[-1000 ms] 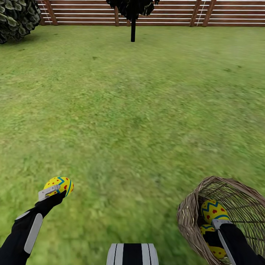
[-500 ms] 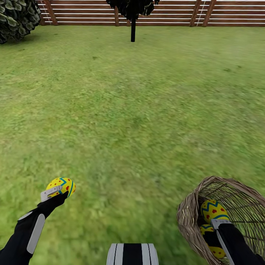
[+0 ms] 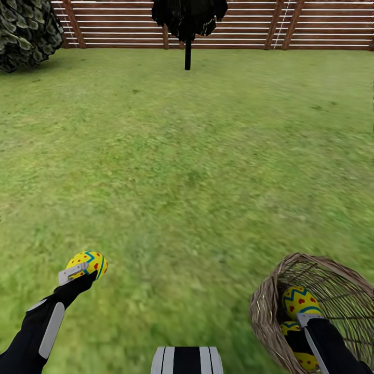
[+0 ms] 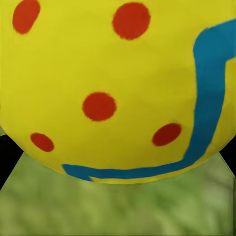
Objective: Take the three Easter eggs out of the wicker basket on the lawn in the garden, then place them on the lawn next to a single tree (choose any tree) so that all three eggs are next to the same tree and none are left in the basket.
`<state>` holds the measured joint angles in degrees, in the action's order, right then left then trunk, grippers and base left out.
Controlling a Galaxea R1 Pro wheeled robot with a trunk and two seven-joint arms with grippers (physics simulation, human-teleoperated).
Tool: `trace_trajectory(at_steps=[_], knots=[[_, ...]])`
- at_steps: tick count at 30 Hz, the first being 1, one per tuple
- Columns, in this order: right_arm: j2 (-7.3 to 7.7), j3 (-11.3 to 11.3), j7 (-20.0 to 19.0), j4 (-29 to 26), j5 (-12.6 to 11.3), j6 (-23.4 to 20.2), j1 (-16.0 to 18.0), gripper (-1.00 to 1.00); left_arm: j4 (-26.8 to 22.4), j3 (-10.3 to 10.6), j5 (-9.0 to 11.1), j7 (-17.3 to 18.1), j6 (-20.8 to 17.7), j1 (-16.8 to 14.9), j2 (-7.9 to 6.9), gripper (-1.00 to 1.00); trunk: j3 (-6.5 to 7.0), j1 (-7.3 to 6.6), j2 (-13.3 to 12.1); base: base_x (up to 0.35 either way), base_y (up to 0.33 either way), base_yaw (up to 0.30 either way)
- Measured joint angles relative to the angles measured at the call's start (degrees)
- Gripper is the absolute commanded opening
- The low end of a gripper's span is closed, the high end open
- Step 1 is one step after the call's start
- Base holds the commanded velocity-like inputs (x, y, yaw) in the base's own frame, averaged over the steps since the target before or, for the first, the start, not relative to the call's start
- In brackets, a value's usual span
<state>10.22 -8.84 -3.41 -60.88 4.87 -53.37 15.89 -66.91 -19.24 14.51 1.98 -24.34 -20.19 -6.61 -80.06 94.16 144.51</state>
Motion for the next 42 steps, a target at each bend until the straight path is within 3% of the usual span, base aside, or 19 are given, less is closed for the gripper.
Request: trace_trajectory(at_steps=[9,42], knots=[[0.07,-0.1,0.0,0.8,0.0,0.0,0.0,-1.0,0.0,0.0,0.0,-0.1,0.0,0.0,1.11,-1.0,2.0,-0.23,-0.1,0.0,0.0,0.131],[0.07,-0.1,0.0,0.9,-0.4,-0.2,0.0,-1.0,-0.1,0.1,0.0,0.1,-0.4,0.0,1.23,-1.0,8.87,-1.03,-0.5,-0.028,0.0,0.0]])
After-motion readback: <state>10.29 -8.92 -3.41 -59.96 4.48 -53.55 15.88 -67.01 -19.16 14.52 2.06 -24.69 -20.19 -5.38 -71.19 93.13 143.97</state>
